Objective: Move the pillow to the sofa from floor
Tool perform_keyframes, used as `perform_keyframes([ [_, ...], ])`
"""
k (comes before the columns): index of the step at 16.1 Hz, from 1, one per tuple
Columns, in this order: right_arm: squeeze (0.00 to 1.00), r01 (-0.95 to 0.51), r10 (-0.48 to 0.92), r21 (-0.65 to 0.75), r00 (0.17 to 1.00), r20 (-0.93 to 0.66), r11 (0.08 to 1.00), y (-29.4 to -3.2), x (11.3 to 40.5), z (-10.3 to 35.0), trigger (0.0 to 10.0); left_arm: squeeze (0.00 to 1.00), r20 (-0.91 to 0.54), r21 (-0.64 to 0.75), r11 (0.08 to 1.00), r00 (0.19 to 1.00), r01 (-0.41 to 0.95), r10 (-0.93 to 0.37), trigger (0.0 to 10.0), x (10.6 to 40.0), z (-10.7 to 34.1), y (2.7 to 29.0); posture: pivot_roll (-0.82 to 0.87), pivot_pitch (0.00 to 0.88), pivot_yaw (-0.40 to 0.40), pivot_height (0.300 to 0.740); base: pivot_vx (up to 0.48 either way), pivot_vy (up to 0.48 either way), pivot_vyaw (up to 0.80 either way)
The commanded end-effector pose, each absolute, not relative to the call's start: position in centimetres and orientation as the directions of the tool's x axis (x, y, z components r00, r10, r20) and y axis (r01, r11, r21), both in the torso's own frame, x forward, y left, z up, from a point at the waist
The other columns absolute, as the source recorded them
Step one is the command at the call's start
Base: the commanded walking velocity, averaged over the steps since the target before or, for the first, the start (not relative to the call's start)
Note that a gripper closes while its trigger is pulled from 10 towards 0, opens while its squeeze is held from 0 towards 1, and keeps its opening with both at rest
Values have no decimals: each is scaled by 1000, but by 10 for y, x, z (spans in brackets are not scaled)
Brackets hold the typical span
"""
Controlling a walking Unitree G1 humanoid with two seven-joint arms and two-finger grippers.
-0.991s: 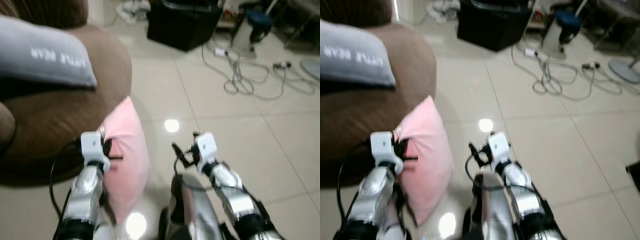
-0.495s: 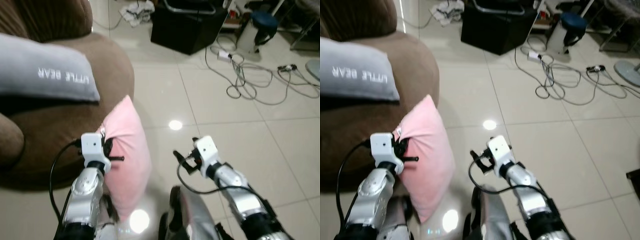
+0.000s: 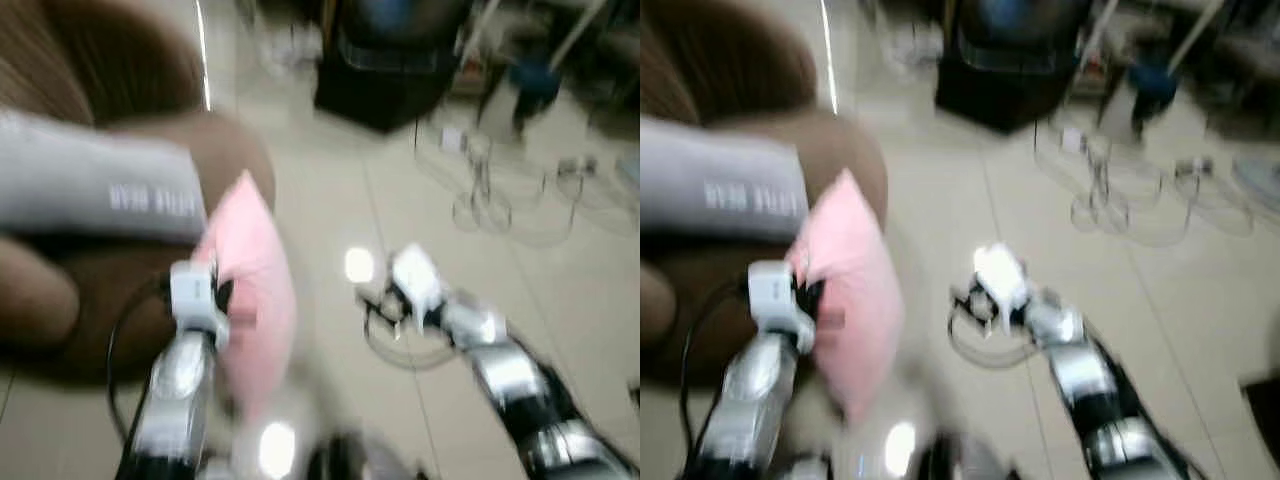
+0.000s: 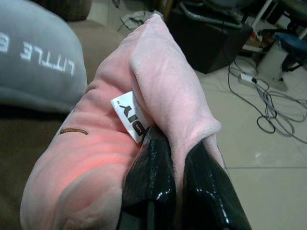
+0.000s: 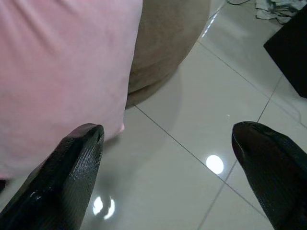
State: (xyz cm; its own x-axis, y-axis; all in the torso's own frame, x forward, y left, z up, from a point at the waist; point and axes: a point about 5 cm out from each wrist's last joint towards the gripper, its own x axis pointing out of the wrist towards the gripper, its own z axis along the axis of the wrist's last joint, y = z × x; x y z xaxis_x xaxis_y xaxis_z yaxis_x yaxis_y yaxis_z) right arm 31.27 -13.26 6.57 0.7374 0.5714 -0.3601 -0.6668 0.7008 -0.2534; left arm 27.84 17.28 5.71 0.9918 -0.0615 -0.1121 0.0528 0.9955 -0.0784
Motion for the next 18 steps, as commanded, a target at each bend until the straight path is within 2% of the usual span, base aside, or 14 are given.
perform_keyframes([
  [1, 235, -676, 555, -255, 722, -413, 691, -141, 312, 61, 10000, 0, -85, -81, 994, 993, 78, -85, 0, 278, 62, 165, 137, 127, -193, 740, 0, 0, 0],
  [4, 243, -689, 548, -308, 715, -434, 655, -148, 322, 73, 10000, 0, -70, -66, 993, 992, 100, -104, 0, 279, 65, 161, 135, 125, -192, 740, 0, 0, 0],
  [6, 239, -731, 570, -348, 678, -464, 587, -152, 328, 84, 10000, 0, -70, -78, 993, 993, 93, -99, 0, 280, 65, 160, 130, 125, -190, 740, 0, 0, 0],
  [7, 216, -746, 579, -352, 662, -475, 565, -153, 328, 85, 10000, 0, -71, -84, 992, 992, 94, -100, 0, 280, 65, 159, 129, 124, -190, 740, 0, 0, 0],
  [8, 137, -743, 570, -392, 669, -478, 543, -157, 335, 97, 10000, 0, -69, -80, 991, 991, 107, -112, 0, 281, 66, 158, 126, 125, -190, 740, 0, 0, 0],
  [12, 86, -777, 617, -433, 628, -474, 458, -161, 352, 135, 10000, 0, -64, -74, 990, 990, 124, -128, 0, 283, 67, 155, 120, 124, -191, 740, 0, 0, 0],
  [15, 59, -766, 634, -389, 643, -430, 512, -151, 352, 132, 10000, 0, -61, -77, 991, 991, 111, -116, 0, 282, 67, 154, 133, 133, -202, 740, 0, 0, 0],
  [17, 75, -718, 641, -251, 694, -328, 649, -126, 337, 111, 10000, 0, -62, -79, 992, 993, 95, -100, 0, 278, 66, 157, 147, 142, -205, 740, 0, 0, 0],
  [18, 78, -708, 637, -237, 704, -314, 665, -122, 332, 108, 10000, 0, -65, -82, 993, 993, 90, -95, 0, 278, 66, 158, 150, 146, -207, 740, 0, 0, 0],
])
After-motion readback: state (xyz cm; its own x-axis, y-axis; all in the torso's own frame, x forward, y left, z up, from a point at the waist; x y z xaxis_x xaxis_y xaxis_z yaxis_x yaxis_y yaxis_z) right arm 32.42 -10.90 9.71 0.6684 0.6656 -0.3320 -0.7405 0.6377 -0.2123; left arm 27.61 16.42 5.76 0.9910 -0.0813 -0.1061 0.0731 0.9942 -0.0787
